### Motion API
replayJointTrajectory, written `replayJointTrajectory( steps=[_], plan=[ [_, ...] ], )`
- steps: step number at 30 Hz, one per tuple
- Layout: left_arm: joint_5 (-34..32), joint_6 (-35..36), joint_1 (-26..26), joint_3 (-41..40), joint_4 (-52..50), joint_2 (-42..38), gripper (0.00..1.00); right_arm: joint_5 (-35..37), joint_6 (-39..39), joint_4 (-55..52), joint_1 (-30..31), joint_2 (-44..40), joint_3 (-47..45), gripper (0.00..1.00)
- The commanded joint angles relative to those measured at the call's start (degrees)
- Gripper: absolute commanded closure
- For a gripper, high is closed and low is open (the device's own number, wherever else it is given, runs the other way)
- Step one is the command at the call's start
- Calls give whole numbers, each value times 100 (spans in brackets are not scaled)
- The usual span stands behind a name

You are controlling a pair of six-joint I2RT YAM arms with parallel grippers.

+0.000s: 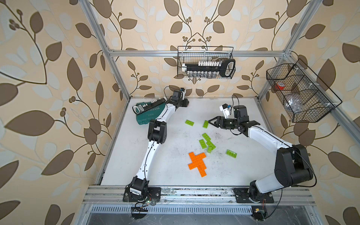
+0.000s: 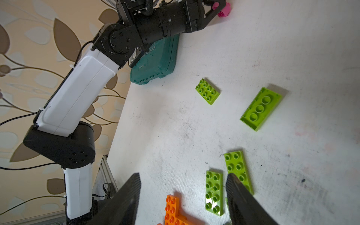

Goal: Assemble a small pinwheel with lego
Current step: Pick up the lego brick from the center of the board.

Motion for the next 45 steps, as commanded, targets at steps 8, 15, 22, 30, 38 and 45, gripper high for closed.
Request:
replayJointTrajectory(
  steps=[8, 15, 22, 30, 38, 45],
  plan=[
    [92, 199, -60, -537, 12, -537, 66, 97, -245, -279, -29, -58, 199, 33],
    [296, 267, -101, -1297, 68, -1459, 66, 399, -409, -480, -32, -383, 120, 34],
    [533, 390, -226, -2839, 209, -2822, 68, 750, -256, -775, -34, -924, -67, 34],
    [25, 712, -907, -6018, 1207, -5440, 69, 1083, 344, -1362, -14, -1994, -379, 34],
    [106, 1392, -1672, -8015, 1797, -7450, 65, 1017, 699, -2452, 18, -2818, -425, 42],
    [538, 1952, -1815, -8691, 1609, -8201, 68, 568, 621, -2914, 25, -3114, -445, 41]
  ],
)
